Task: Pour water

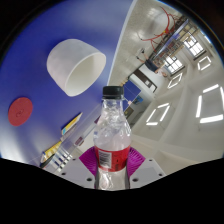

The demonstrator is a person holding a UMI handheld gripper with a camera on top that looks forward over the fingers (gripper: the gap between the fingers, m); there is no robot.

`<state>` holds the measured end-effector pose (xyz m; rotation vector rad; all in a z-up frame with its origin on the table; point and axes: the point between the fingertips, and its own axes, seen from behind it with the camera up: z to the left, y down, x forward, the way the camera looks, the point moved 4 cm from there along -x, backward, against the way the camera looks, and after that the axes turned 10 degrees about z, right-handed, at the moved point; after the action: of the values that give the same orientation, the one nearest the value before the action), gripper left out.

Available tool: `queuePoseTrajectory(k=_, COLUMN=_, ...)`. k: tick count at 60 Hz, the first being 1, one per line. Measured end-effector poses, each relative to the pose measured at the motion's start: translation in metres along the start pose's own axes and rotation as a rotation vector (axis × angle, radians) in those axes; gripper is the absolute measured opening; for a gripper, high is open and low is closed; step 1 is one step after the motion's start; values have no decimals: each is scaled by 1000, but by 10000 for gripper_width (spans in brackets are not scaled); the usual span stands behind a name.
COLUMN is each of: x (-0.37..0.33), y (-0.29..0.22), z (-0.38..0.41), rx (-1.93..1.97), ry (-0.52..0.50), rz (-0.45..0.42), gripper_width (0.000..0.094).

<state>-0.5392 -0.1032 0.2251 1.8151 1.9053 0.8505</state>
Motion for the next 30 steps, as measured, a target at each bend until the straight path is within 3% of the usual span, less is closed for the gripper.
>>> queuePoseTrajectory(k=7, x=-2, y=27, z=-33, rx=175, ry=31, rz=27, gripper_width=341)
queuePoseTrajectory(k=14, x=-5, y=83, z=-85, rx=600, ry=70, rz=70, gripper_width=341)
queuePoseTrajectory(k=22, x=-8, y=144, z=-104, rx=1195, ry=-20, rz=105, gripper_width=341)
queuePoseTrajectory(k=30, x=-17, y=148, z=-78, rx=1705, ry=-171, rz=101, gripper_width=338)
